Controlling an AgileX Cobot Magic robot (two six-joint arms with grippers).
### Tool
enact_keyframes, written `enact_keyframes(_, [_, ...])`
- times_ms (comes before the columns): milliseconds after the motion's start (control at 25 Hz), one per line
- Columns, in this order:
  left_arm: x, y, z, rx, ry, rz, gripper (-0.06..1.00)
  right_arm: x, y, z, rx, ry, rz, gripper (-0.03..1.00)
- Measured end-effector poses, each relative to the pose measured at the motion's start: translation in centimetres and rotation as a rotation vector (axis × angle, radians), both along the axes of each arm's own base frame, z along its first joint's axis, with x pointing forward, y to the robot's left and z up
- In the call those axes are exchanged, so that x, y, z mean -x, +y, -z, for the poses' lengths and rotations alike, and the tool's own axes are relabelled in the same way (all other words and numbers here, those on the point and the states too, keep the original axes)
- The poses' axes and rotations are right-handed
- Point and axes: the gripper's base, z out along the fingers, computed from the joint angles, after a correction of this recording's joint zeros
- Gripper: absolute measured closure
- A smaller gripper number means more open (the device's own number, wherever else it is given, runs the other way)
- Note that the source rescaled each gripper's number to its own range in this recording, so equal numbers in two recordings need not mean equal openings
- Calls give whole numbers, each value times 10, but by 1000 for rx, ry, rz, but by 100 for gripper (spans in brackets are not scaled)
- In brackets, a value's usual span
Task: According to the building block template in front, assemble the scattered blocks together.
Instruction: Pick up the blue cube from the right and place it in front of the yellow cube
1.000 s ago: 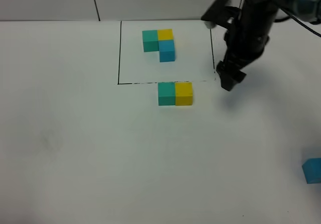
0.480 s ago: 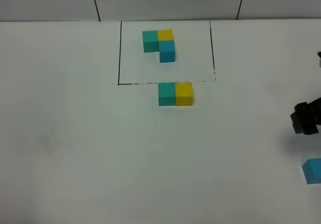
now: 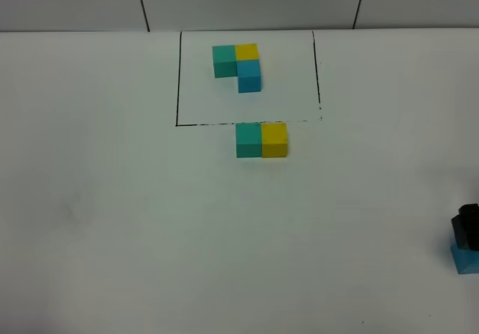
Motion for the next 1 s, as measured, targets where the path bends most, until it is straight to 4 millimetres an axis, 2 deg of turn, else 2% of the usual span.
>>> enact_keyframes(560, [0,0,0,0,0,0,12,-6,1,41,-26,94,9,31])
enact_keyframes(1000, [0,0,0,0,0,0,12,-4,2,47,-43,121,17,31])
